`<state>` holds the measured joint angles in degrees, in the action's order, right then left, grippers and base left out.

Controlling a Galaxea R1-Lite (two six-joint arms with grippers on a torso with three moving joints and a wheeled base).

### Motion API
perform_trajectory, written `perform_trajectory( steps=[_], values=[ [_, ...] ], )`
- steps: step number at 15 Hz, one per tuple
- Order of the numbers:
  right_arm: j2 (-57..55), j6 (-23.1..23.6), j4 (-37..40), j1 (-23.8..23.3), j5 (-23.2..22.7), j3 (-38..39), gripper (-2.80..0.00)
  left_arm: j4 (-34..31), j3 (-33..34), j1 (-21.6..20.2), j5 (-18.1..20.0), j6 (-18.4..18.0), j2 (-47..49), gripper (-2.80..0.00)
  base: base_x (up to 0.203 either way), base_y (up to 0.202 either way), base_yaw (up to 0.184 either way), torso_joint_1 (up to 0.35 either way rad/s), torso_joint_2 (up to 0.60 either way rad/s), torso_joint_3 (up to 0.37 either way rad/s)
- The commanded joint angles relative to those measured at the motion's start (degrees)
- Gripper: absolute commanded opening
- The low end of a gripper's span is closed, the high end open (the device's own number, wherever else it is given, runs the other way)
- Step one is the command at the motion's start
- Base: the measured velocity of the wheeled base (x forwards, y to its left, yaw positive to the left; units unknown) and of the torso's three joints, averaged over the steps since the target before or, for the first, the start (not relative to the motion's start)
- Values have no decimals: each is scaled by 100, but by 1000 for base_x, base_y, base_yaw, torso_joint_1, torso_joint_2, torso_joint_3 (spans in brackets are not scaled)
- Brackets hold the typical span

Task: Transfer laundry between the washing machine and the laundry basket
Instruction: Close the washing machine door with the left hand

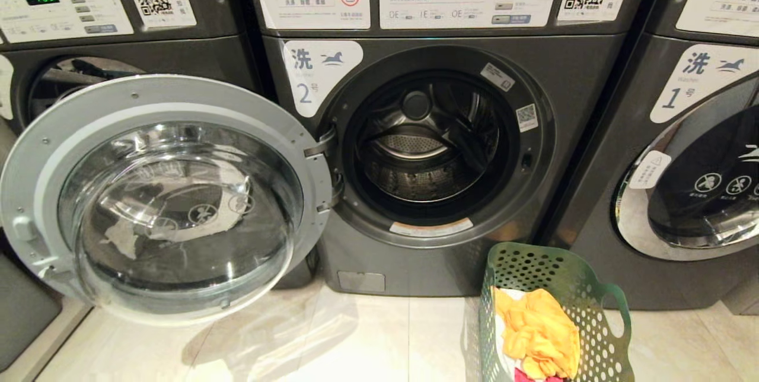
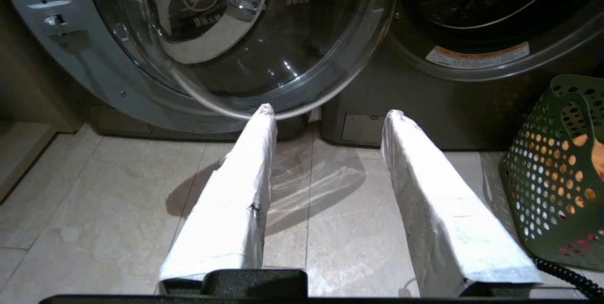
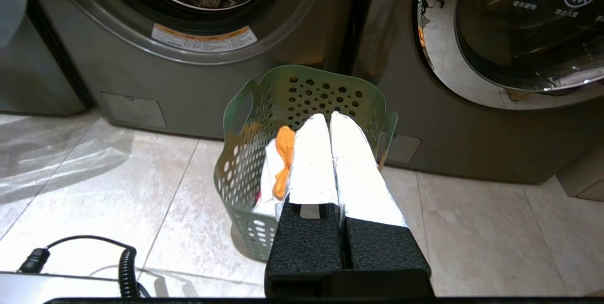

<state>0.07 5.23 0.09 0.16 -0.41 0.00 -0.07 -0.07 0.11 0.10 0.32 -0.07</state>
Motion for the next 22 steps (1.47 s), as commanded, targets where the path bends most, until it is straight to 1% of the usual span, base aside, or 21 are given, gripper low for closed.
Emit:
perform_trajectory(
  steps=[1,6,14,15,16,18,19,20,21,22],
  values=[
    [-7,4,0,2,-2,0,-280,-1,-1,-2,-1,3,7,-280,-194,0,1,2,2,-2],
    [-7,13,-9,2,-11,0,-280,5,3,-2,-1,3,7,-280,-158,0,-5,2,0,0],
    [-7,-4,-9,2,-2,0,-280,16,-11,-2,-1,-29,7,-280,0,0,0,0,0,0],
    [-7,-13,-9,2,-2,0,-280,-10,-200,-2,-6,-4,36,-280,0,0,0,0,0,0],
    [-7,-54,-9,2,-2,0,-280,-53,-595,-2,-19,7,223,-280,0,0,0,0,0,0],
    [-7,-75,-15,2,-2,0,-280,-76,-1558,0,-116,22,1133,-280,0,0,0,0,0,0],
    [-7,-75,-17,2,-11,0,-280,-81,-2338,1,-217,49,1889,-280,0,0,0,0,0,0],
    [-7,-75,-9,2,-2,0,-280,-91,-3310,0,-332,89,2765,-280,0,0,0,0,0,0],
    [-7,-75,-9,2,6,0,-280,-112,-4444,-2,-446,141,3638,-280,0,0,0,0,0,0],
    [-7,-75,-9,2,6,0,-280,-138,-5726,-20,-551,202,4702,-280,0,0,0,0,0,0]
  ],
)
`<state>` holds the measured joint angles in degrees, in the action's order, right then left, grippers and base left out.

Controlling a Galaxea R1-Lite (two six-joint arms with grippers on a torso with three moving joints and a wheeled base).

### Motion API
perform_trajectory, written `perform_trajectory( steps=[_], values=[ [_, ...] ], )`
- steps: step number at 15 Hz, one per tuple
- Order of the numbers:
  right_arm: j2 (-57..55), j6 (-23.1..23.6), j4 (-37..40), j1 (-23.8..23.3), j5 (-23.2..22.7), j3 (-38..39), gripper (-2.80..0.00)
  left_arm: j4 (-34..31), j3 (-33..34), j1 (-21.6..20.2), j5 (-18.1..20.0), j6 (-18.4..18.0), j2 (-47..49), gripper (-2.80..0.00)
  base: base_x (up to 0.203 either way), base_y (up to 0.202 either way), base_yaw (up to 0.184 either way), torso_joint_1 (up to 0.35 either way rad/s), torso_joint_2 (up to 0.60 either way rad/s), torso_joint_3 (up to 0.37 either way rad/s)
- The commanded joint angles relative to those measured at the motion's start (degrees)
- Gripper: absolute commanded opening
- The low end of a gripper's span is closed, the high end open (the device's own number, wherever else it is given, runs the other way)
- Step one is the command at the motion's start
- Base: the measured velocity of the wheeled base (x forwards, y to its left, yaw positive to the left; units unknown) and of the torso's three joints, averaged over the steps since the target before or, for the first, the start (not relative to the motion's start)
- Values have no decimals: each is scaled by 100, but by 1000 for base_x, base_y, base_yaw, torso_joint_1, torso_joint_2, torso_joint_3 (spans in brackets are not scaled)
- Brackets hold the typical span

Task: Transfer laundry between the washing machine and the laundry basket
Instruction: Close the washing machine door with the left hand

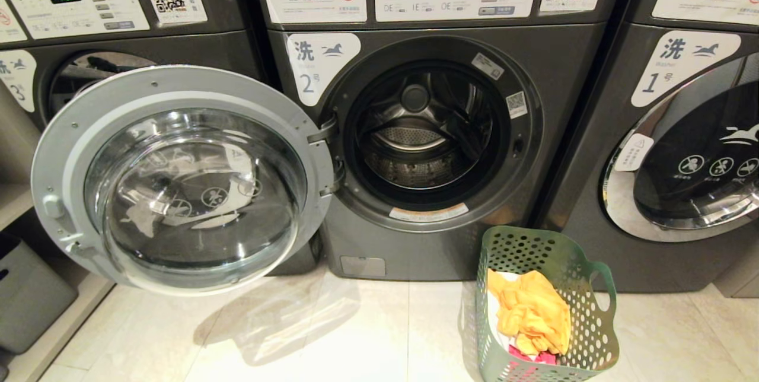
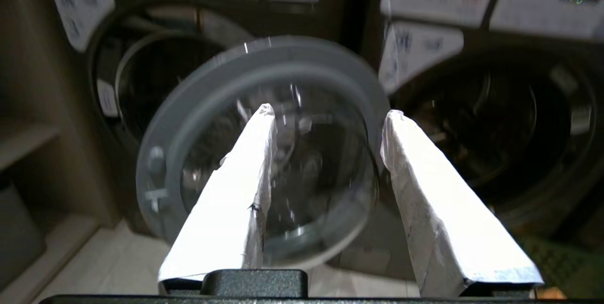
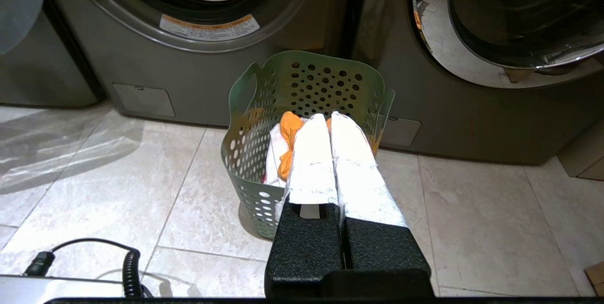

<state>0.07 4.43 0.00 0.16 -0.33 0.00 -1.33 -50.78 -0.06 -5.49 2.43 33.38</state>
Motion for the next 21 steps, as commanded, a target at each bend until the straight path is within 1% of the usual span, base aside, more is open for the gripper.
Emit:
perform_trajectory(
  steps=[1,3,4,5,6,7,9,11,12,13,15,16,17,18,19,21],
  values=[
    [-7,-4,-9,2,-2,0,-280,-38,-1926,-63,-70,44,2450,-280,0,0,0,0,0,0],
    [-7,-12,-9,2,-11,-9,-280,-74,-3987,-288,-72,90,4322,-280,0,0,0,0,0,0],
    [-7,-35,0,2,-2,-9,-280,-86,-4738,-454,-1,66,5056,-280,0,0,0,0,0,0],
    [-7,-83,0,2,7,-9,-280,-96,-5215,-608,74,43,5576,-280,0,0,0,0,0,0],
    [-7,-83,0,2,7,0,-280,-106,-5519,-781,149,18,5985,-280,0,0,0,0,0,0],
    [-7,-83,0,2,7,-9,-280,-106,-5693,-958,213,-1,6291,-280,0,0,0,0,0,0],
    [-7,-92,0,2,7,-6,-280,-98,-5815,-1343,344,-7,6641,-280,0,0,0,0,0,0],
    [-7,-92,-4,2,7,0,-280,-96,-5878,-1749,889,1,6951,-280,0,0,0,0,0,0],
    [-7,-92,-9,2,7,-9,-280,-65,-5954,-1920,1267,0,7134,-280,0,0,0,0,0,0],
    [-7,-100,-9,2,15,-9,-280,131,-5978,-2063,1681,10,7297,-280,0,0,0,0,0,0],
    [-7,-109,0,2,24,-9,-280,713,-5986,-2303,2278,55,7629,-280,0,0,0,0,0,0],
    [-7,-112,0,2,24,-2,-280,774,-5987,-2358,2535,151,7719,-280,0,0,0,0,0,0],
    [-7,-118,0,2,24,-9,-280,782,-5987,-2385,2732,328,7791,-280,0,0,0,0,0,0],
    [-7,-118,0,2,24,0,-280,790,-5987,-2413,2890,419,7887,-280,0,0,0,0,0,0],
    [-7,-127,0,2,24,0,-280,774,-5987,-2456,3041,440,7977,-280,0,0,0,0,0,0],
    [-7,-127,0,2,33,-1,-280,602,-5990,-2464,3195,460,8041,-280,0,0,0,0,0,0]
  ],
)
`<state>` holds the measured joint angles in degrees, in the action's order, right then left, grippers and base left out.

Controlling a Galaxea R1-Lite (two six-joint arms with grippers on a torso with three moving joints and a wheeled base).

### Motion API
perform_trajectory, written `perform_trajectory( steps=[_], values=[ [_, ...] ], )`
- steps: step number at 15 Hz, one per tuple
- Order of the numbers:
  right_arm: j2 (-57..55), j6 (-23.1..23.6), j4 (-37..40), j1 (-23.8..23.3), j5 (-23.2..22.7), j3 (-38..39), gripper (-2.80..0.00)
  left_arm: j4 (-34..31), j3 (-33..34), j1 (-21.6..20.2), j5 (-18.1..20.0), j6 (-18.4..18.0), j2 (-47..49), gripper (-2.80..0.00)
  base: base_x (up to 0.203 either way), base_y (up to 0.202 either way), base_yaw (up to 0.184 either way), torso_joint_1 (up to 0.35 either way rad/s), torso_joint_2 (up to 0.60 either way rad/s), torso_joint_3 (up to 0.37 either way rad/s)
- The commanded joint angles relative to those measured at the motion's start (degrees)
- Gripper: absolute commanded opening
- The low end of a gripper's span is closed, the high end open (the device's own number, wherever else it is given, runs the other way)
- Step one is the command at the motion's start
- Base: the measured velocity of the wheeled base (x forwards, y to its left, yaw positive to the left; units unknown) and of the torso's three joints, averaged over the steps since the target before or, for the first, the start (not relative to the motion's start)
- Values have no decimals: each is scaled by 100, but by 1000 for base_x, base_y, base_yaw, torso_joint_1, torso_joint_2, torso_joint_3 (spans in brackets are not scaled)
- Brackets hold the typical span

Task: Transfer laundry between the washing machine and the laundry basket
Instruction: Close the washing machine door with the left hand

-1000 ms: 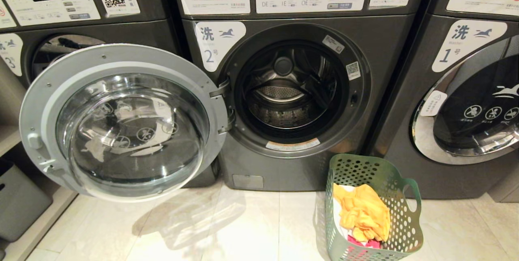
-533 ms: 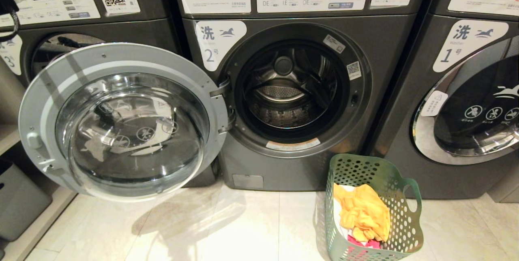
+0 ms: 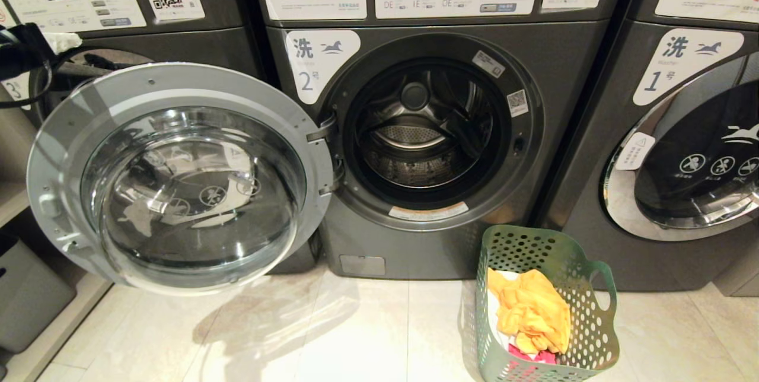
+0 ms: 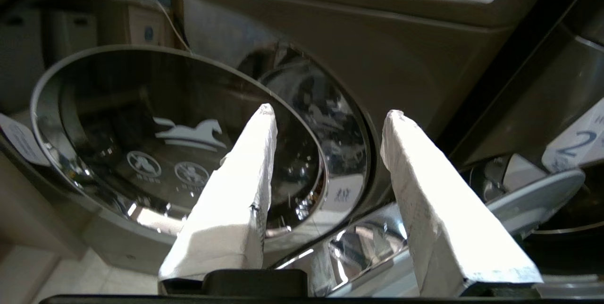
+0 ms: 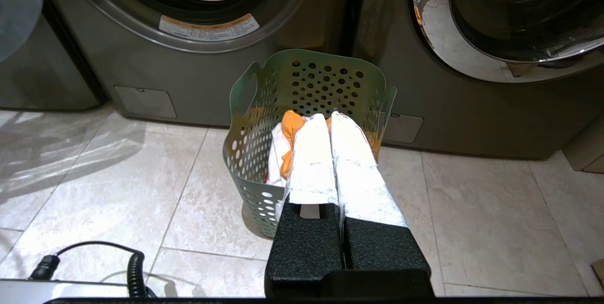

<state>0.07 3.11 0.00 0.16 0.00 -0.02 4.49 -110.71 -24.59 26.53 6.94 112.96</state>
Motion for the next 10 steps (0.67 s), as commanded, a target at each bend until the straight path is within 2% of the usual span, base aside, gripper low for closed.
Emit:
perform_trajectory(
  steps=[1,6,9,10],
  values=[
    [-7,6,0,2,0,1,-280,-299,-1,-11,135,9,86,-280,0,0,0,0,0,0],
    [-7,-12,0,2,9,2,-280,-409,-18,-11,180,-7,424,-280,0,0,0,0,0,0],
    [-7,-12,0,2,9,1,-280,25,-12,-21,-113,-16,657,-280,0,0,0,0,0,0],
    [-7,-12,0,2,9,-4,-280,-27,-12,-20,-113,-17,657,-280,0,0,0,0,0,0]
  ],
)
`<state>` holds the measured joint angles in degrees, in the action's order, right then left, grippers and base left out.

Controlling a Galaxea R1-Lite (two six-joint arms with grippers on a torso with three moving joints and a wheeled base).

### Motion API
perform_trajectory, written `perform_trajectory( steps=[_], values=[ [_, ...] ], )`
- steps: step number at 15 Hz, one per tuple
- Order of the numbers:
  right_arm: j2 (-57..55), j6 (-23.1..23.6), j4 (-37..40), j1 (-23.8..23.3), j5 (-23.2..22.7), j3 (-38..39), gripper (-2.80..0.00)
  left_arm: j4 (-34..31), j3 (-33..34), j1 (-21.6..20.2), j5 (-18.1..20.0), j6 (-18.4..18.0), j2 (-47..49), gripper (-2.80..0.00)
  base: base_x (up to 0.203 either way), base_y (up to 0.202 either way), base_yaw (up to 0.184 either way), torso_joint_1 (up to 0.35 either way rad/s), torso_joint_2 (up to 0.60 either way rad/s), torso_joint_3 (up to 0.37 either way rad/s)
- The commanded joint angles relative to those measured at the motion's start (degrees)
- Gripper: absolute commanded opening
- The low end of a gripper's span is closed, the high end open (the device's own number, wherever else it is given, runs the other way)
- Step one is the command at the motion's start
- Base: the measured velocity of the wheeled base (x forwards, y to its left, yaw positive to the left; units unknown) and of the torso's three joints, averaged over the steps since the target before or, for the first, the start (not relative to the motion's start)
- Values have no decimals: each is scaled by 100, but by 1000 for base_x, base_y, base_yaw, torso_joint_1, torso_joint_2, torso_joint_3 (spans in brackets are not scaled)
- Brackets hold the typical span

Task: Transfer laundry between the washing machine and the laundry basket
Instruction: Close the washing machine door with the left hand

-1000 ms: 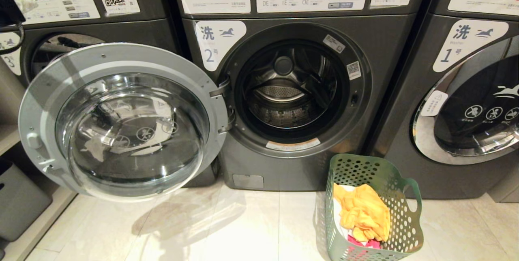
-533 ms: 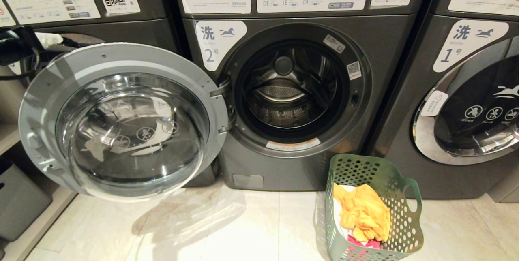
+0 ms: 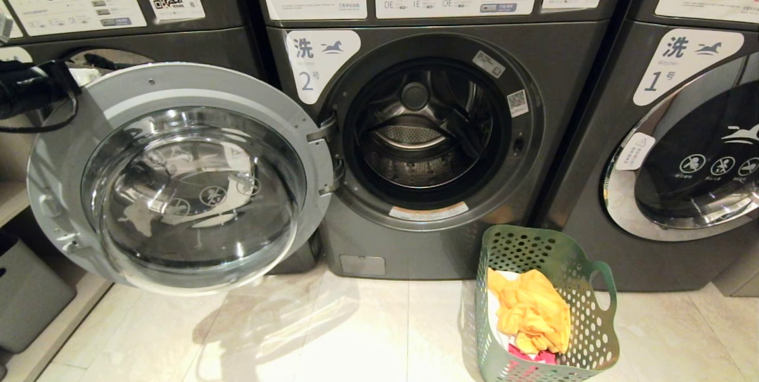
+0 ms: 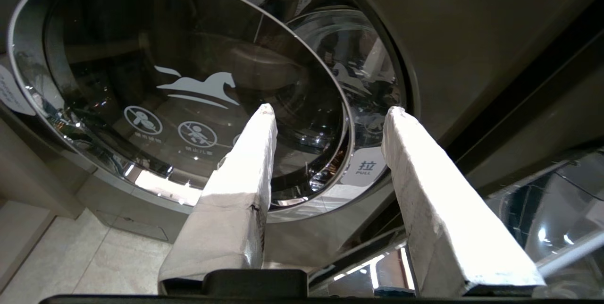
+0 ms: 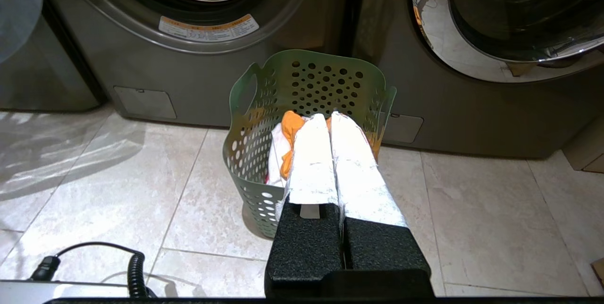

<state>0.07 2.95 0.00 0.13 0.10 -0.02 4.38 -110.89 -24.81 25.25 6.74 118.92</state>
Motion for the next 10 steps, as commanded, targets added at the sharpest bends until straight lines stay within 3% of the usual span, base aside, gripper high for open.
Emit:
perform_trajectory(
  steps=[1,5,10],
  values=[
    [-7,4,0,4,-1,2,-280,-31,14,2,7,3,54,-280,0,0,0,0,0,0],
    [-7,4,0,4,-1,2,-280,-897,17,54,20,-6,-299,-280,0,0,0,0,0,0],
    [-7,-66,-9,4,-10,-6,-280,-2975,23,250,58,-3,-1357,-280,0,0,0,0,0,0]
  ],
)
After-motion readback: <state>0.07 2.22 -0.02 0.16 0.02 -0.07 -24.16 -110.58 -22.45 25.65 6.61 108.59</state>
